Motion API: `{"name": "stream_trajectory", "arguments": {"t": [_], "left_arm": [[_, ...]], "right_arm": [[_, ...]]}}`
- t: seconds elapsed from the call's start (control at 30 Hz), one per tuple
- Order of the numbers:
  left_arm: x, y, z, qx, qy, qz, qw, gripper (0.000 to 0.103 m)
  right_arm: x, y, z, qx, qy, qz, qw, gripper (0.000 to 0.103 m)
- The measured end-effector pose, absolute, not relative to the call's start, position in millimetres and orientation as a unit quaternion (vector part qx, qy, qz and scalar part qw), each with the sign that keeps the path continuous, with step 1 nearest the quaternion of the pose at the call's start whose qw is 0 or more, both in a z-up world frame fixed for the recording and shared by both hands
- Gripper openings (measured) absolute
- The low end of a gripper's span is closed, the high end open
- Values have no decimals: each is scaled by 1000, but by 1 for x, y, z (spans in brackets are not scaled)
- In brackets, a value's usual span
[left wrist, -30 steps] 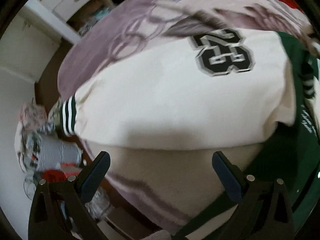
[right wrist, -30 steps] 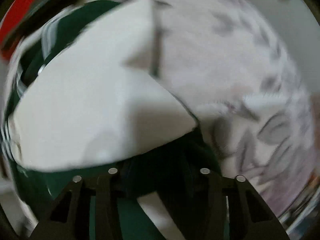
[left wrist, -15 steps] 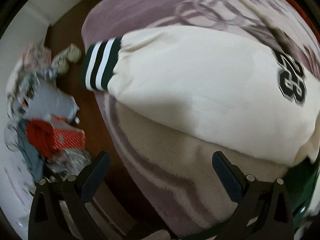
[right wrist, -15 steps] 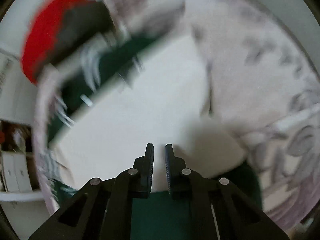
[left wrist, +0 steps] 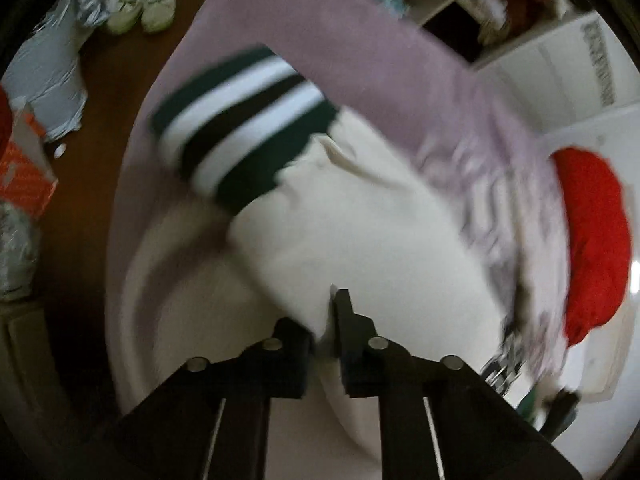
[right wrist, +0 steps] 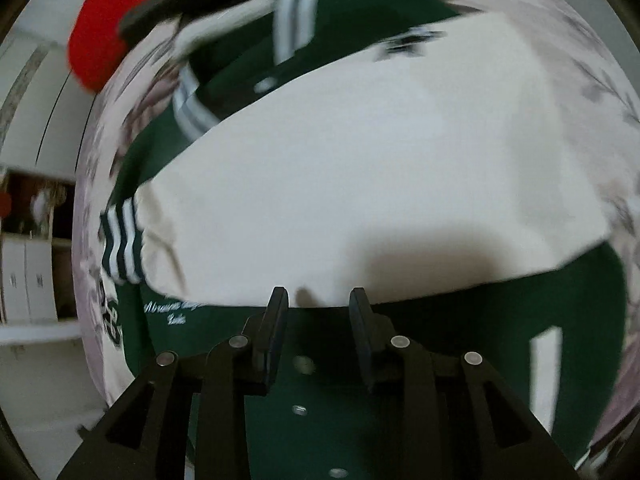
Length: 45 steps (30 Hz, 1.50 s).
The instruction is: Fold large clothes
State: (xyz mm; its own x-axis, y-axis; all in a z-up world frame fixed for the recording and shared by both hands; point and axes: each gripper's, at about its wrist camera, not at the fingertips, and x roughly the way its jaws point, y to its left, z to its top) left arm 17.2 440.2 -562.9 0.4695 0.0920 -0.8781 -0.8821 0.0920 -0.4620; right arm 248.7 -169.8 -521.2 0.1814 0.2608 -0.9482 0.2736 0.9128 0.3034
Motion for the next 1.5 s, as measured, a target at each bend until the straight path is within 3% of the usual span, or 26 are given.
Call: {"name": "stream_trajectory", "arguments": {"t": [0.17, 0.37, 0.4, 0.47, 0.5, 0.53, 0.6, 0.67, 0.7, 0.73, 0.87, 0.93, 1.13, 1.3, 1.5], "left_arm": [[46, 484, -550, -553, 309, 359, 685, 3], [99, 513, -576, -541, 351, 307, 701, 3], [101, 512, -579, -545, 360, 299, 696, 5], [100, 506, -586, -561, 367, 272, 690, 21], [98, 501, -593, -580, 369, 251, 682, 46], [103, 497, -601, -604, 354, 226, 677, 58], [100, 493, -605, -622, 320, 221, 680, 58], [98, 490, -599, -616, 296, 237, 690, 56], [100, 489, -589, -600, 287, 255, 701, 32], [101, 487, -582, -585, 290, 268, 709, 0], [117, 476, -537, -514, 289, 287, 755, 1], [133, 464, -507, -459, 296, 288, 786, 1], [171, 402, -418, -293, 296, 269, 868, 1], [201, 330, -370, -214, 303, 225, 901, 1], [247, 223, -345, -139, 322, 150, 924, 0]], "right_arm": [[274, -138, -523, 203, 635, 16, 745, 34], [281, -102, -520, 167, 644, 40, 745, 34], [281, -100, -519, 164, 647, 43, 744, 38], [281, -98, -518, 163, 649, 45, 742, 42], [281, -98, -518, 162, 650, 47, 741, 43], [281, -99, -519, 163, 650, 48, 740, 44], [280, -103, -522, 171, 653, 52, 736, 48], [282, -105, -523, 171, 655, 46, 735, 48], [285, -103, -523, 164, 656, 39, 735, 49], [288, -102, -522, 145, 658, 25, 739, 51], [299, -96, -514, 38, 661, -34, 749, 68], [305, -86, -514, -34, 661, -53, 747, 69], [318, -73, -520, -108, 644, -53, 755, 71], [327, -88, -523, -101, 644, -41, 757, 72], [323, -150, -509, -19, 651, -16, 759, 72]]}}
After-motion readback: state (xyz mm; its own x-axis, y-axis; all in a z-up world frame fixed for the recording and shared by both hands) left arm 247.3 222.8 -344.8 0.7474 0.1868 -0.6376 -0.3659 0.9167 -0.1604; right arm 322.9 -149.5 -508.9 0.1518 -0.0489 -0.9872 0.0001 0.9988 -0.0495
